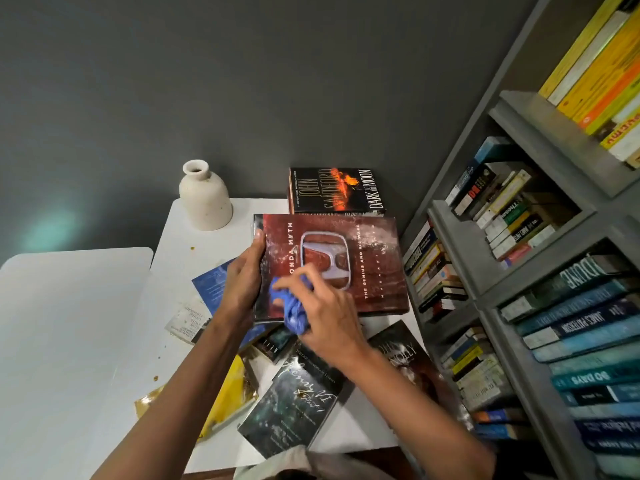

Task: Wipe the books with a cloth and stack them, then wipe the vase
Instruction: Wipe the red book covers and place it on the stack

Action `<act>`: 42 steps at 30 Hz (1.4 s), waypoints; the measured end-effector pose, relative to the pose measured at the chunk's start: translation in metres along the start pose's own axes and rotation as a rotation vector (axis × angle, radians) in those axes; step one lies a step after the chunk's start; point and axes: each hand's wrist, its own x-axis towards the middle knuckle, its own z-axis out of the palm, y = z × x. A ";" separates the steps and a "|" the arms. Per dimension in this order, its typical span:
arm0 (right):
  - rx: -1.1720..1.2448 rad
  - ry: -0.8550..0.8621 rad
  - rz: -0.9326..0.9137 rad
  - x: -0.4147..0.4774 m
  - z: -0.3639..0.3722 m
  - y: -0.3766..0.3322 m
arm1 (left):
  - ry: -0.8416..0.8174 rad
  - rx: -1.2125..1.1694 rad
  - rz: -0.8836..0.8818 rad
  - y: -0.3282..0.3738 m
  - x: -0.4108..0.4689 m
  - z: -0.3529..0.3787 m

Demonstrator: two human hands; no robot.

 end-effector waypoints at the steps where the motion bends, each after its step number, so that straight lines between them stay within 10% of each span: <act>1: 0.001 -0.034 -0.044 -0.005 -0.003 0.002 | 0.009 0.007 -0.001 -0.002 0.000 -0.001; 19: -0.069 0.030 0.198 0.018 -0.021 0.046 | 0.050 -0.086 -0.096 -0.004 -0.005 -0.005; 25: 0.035 -0.166 -0.095 0.007 0.002 -0.007 | 0.041 -0.068 -0.031 0.001 -0.009 0.001; 32: -0.109 0.001 0.128 0.068 -0.020 0.024 | 0.069 -0.009 -0.060 0.003 -0.009 0.000; 38: -0.019 -0.119 -0.110 0.022 -0.008 -0.001 | 0.053 -0.072 -0.031 0.001 -0.009 -0.003; 42: -0.087 0.092 0.190 0.059 -0.026 0.040 | 0.043 -0.049 -0.040 0.001 -0.008 -0.003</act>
